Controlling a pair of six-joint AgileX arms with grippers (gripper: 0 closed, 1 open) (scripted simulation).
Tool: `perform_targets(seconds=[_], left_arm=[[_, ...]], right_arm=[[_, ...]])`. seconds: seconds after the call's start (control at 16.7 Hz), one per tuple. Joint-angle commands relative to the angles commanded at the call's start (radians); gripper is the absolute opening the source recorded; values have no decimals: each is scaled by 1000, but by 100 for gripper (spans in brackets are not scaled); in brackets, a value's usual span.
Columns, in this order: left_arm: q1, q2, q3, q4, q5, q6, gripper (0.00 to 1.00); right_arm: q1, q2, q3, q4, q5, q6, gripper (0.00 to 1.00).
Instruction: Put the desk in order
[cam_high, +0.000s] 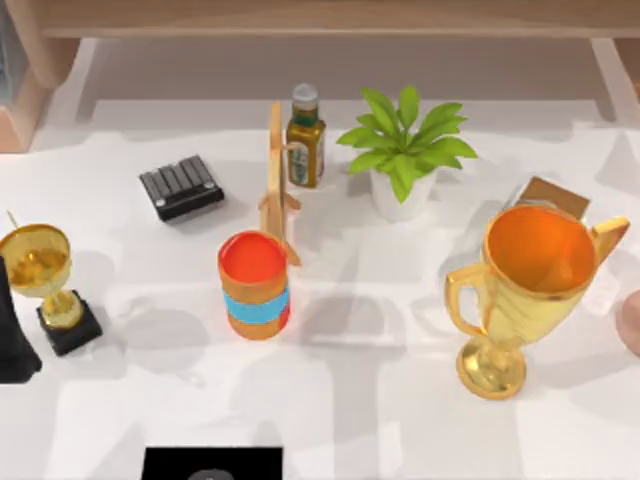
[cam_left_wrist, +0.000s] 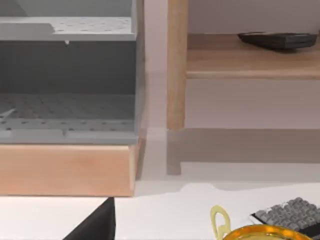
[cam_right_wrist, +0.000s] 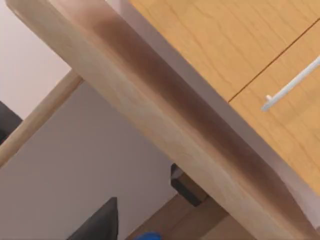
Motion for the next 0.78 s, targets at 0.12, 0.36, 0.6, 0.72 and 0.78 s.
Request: perform_targets(seconds=[0.12,0.36,0.6,0.72,0.78], left_arm=[[0,0,0,0,0,0,100],[0,0,0,0,0,0,100],[0,0,0,0,0,0,100],[0,0,0,0,0,0,100],[0,0,0,0,0,0,100]], right_arm=[[38,-254,-113,-103,38,-148,100],[112,-710,-327,-328,90,-439,100],[167,-1030,-494,-531,115,-674,100],[185,-1128,-551,-605,119,-752,100],[191,-1161,-571,-633,121,-780,100]])
